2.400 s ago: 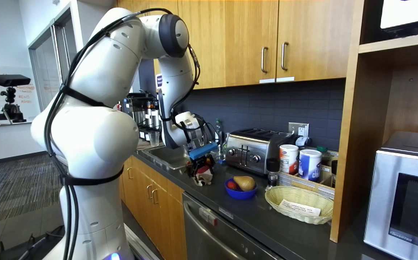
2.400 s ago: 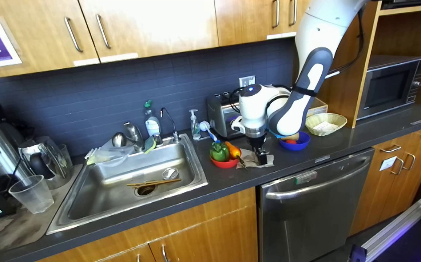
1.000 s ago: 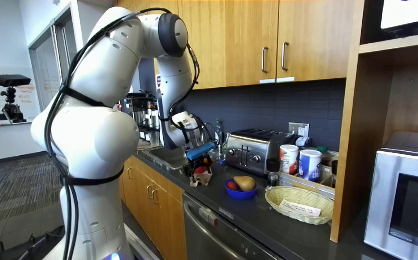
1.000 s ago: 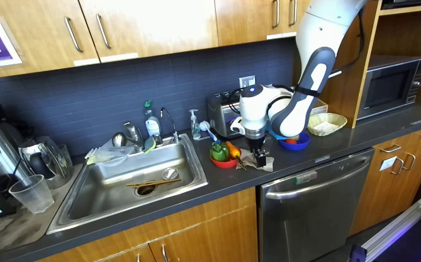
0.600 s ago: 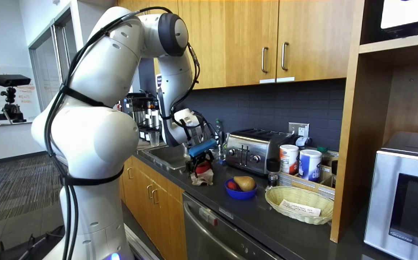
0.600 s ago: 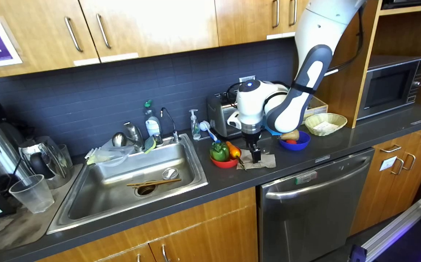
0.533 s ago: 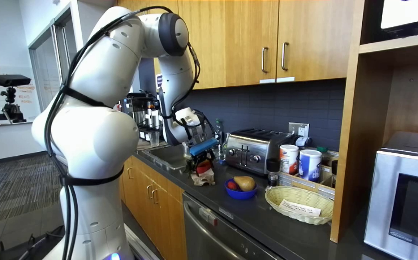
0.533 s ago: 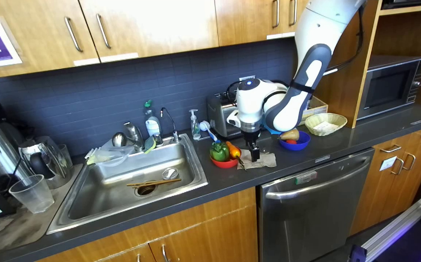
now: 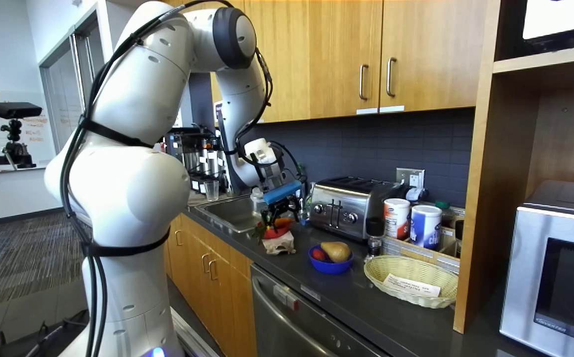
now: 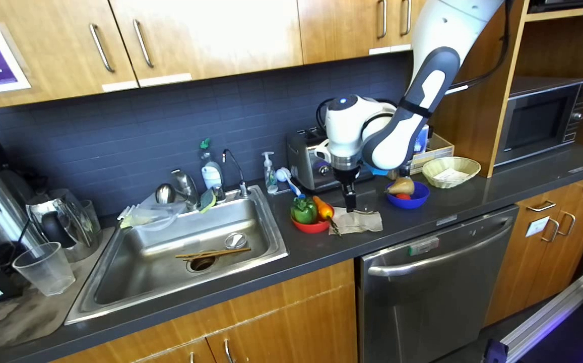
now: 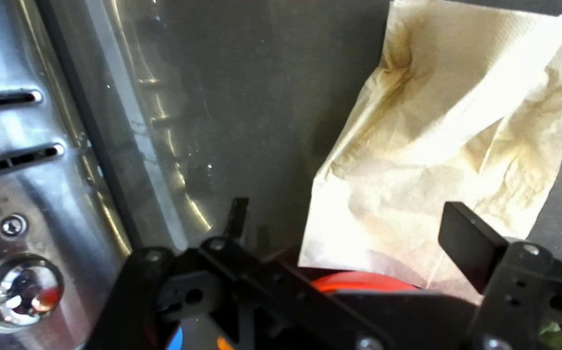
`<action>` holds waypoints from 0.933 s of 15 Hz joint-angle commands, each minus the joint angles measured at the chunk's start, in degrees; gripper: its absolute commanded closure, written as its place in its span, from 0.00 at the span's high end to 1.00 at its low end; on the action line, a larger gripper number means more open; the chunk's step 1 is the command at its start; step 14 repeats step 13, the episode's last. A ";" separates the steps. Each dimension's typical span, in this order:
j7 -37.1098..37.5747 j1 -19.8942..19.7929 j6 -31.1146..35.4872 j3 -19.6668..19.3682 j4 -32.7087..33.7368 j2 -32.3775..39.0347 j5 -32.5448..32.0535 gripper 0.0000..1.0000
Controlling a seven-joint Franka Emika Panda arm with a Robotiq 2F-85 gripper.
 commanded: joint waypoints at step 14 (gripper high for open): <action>4.14 -0.21 -1.85 0.21 -7.27 -7.82 1.51 1.00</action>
